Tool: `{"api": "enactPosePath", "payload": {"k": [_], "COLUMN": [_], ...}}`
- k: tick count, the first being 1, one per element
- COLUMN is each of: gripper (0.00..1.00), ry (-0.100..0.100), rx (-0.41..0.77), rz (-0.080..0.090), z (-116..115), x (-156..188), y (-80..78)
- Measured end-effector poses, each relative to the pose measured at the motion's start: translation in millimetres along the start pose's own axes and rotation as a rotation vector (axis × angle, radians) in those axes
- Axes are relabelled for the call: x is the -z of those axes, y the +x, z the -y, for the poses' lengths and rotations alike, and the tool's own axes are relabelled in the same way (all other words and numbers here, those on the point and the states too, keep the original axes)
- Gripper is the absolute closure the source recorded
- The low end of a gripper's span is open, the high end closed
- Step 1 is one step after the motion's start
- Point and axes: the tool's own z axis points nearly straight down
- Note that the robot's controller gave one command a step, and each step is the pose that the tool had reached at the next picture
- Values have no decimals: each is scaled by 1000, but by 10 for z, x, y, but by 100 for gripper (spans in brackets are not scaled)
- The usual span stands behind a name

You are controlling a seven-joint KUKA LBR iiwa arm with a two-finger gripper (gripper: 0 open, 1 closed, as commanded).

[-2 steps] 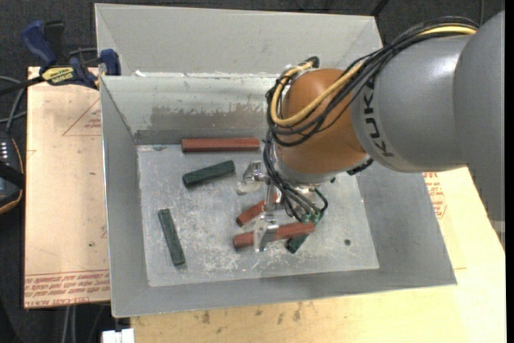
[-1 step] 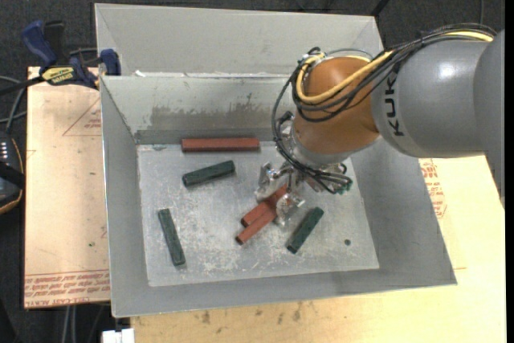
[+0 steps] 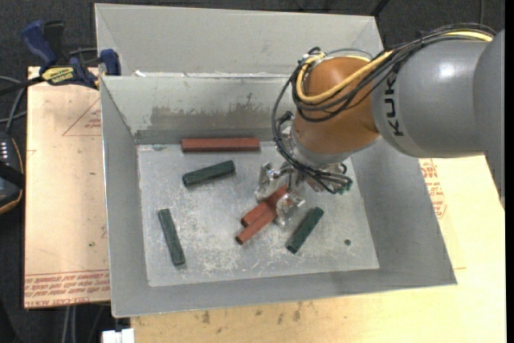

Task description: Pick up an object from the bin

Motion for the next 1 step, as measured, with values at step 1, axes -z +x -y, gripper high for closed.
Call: {"api": "enactPosePath", "payload": {"k": [1], "gripper": [100], "ry": [4], "rx": [18], "rz": [-6], "z": [81], "x": [1352], "y": [15]}}
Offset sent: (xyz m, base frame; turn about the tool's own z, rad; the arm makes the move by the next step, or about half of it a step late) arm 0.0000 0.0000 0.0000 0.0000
